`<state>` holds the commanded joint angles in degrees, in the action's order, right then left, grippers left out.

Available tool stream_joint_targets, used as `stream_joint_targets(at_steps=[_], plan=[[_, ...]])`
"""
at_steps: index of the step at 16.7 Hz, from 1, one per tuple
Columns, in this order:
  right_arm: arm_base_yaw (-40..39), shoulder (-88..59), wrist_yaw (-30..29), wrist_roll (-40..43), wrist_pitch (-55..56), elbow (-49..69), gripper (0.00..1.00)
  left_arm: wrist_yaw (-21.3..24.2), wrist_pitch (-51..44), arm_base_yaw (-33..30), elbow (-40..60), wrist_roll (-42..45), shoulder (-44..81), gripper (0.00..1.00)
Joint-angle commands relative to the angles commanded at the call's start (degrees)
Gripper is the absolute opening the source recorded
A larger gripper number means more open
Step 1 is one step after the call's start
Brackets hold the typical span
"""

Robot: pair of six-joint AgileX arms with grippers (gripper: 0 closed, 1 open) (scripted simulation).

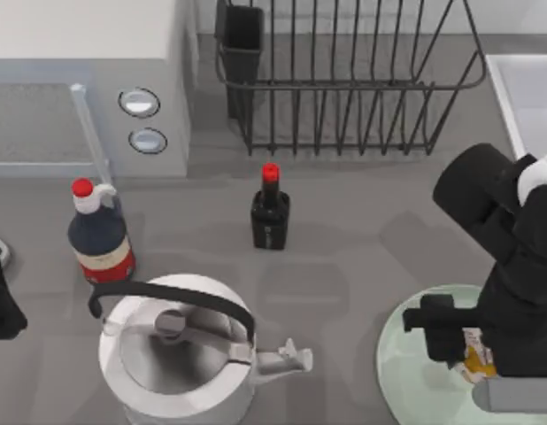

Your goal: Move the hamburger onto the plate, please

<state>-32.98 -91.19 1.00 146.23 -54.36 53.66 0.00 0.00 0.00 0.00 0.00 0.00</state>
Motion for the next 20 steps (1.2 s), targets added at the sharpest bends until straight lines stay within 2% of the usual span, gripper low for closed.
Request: stream_joint_targets(at_steps=[6, 19, 20], plan=[[-0.02, -1.20, -0.09, 0.09, 2.96, -1.91, 0.00, 0.00, 0.00, 0.00, 0.00, 0.00, 0.00, 1.00], [-0.02, -1.20, -0.09, 0.09, 2.96, -1.91, 0.98, 0.00, 0.00, 0.00, 0.00, 0.00, 0.00, 1.00], [-0.02, -1.20, -0.09, 0.09, 2.96, -1.91, 1.00, 0.00, 0.00, 0.00, 0.00, 0.00, 0.00, 1.00]])
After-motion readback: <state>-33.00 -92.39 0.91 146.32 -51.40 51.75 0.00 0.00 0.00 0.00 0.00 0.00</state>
